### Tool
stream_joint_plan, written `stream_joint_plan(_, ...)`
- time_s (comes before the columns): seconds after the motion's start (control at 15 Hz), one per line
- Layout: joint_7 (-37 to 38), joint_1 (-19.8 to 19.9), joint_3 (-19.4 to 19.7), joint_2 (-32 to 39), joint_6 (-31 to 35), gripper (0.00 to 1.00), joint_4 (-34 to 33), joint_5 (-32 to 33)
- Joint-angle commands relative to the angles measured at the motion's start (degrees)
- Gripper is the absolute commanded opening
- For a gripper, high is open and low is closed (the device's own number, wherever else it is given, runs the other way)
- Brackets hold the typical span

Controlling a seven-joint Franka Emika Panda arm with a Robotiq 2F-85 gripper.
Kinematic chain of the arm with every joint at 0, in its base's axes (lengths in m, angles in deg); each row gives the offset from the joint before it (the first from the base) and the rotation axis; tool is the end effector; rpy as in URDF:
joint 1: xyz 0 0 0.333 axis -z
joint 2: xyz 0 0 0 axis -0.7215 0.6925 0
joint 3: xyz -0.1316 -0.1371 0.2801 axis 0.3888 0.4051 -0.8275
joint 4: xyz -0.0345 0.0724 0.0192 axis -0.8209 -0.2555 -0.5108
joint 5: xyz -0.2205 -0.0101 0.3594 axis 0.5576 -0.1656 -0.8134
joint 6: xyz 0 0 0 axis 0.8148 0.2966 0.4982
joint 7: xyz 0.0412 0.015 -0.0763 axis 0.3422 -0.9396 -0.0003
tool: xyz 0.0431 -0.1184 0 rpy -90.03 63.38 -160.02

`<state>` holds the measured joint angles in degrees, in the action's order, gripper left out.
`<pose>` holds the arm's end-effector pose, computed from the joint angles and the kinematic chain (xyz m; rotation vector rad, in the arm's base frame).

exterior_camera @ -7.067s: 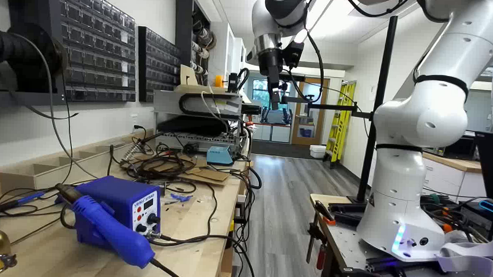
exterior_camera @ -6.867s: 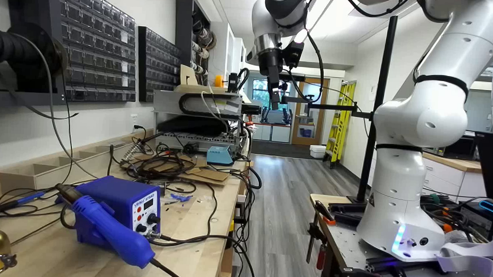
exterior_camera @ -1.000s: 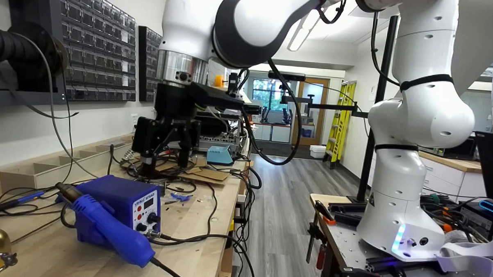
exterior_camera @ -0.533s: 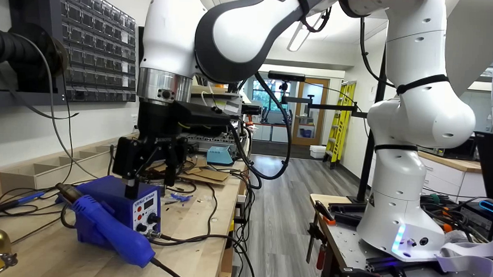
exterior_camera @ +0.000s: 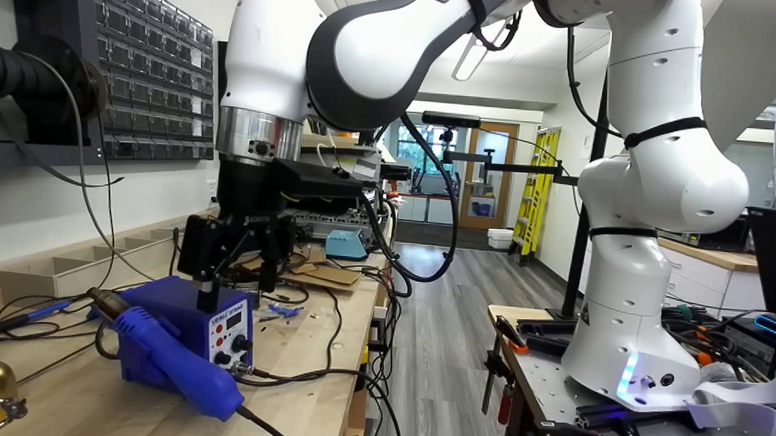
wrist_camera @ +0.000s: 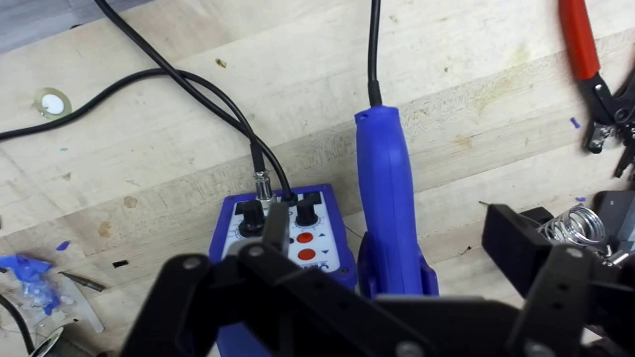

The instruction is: Pick the heat gun and put it on the counter

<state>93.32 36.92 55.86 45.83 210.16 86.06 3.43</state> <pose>0.5829 0.1972 0.3193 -3.0136 0.4670 -0.1787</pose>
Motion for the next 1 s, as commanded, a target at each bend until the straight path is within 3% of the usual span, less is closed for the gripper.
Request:
stream_joint_plan(0.0, -0.6, -1.6, 1.2, 1.0, 0.8, 1.0, -0.3, -0.3)
stream_joint_plan(0.93, -5.7, -5.2, 2.5, 10.8, 3.4, 1.0, -8.6, 1.2)
